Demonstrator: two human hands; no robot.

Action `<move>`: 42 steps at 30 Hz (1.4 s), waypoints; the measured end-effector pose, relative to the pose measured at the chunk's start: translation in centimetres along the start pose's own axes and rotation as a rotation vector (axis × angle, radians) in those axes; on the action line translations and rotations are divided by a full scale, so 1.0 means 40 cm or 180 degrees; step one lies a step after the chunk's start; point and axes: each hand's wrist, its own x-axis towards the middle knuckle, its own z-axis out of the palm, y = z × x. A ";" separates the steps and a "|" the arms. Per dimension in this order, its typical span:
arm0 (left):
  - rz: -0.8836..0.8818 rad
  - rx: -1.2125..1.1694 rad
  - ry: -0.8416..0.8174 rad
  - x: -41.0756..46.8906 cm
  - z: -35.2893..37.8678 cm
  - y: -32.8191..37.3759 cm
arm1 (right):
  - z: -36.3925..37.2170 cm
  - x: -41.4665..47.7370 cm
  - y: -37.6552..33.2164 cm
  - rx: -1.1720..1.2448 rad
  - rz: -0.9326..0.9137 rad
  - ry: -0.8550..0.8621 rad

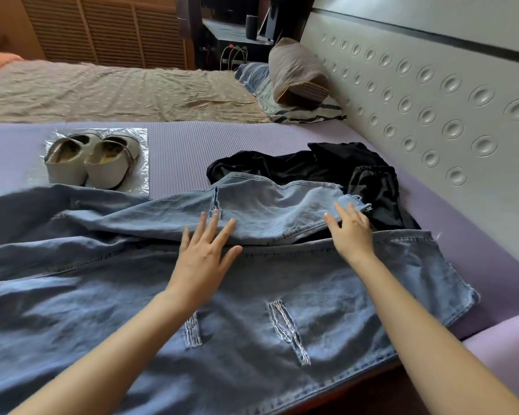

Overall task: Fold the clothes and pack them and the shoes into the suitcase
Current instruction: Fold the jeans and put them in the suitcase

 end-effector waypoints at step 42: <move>-0.0187 -0.0565 0.0228 0.252 0.036 -0.052 | 0.029 0.208 0.002 0.0648 -0.0705 0.0764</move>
